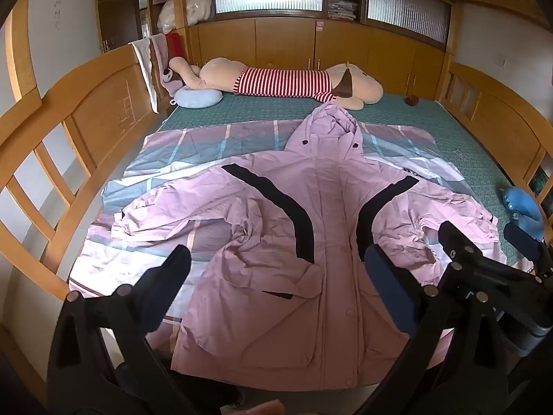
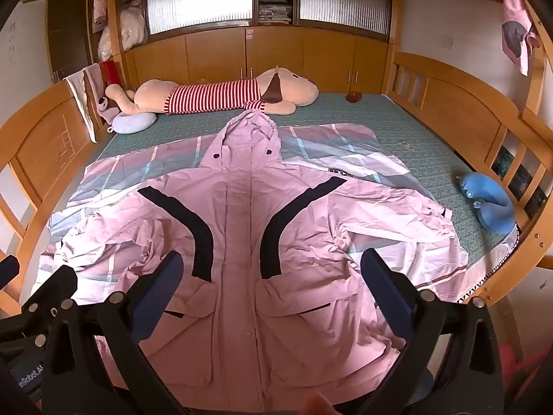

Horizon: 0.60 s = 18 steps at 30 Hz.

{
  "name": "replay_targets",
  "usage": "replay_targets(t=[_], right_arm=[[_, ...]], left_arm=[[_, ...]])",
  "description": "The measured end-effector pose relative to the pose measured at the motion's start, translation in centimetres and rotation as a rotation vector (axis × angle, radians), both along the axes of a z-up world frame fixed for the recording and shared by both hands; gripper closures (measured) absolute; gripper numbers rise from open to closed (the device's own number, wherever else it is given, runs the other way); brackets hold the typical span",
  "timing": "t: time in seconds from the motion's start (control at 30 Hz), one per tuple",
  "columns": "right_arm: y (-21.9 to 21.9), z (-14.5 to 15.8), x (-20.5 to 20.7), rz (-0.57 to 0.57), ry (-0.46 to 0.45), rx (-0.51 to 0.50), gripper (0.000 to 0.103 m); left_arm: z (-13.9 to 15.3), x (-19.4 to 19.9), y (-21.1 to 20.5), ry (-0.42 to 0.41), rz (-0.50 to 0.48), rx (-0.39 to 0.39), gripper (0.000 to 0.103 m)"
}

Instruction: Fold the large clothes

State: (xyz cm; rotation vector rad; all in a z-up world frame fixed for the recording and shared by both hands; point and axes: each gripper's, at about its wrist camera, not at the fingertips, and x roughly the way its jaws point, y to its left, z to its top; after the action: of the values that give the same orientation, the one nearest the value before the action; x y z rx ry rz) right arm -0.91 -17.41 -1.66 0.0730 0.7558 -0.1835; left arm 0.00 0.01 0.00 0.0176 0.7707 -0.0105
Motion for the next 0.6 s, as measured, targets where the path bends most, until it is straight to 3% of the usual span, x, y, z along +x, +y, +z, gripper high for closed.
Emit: replay_targets(t=[0.6], right_arm=[[0.7,-0.9,0.2,0.0,0.007,0.001,0.001]], left_arm=[[-0.4,-0.1,0.2,0.013,0.001,-0.004,0.002]])
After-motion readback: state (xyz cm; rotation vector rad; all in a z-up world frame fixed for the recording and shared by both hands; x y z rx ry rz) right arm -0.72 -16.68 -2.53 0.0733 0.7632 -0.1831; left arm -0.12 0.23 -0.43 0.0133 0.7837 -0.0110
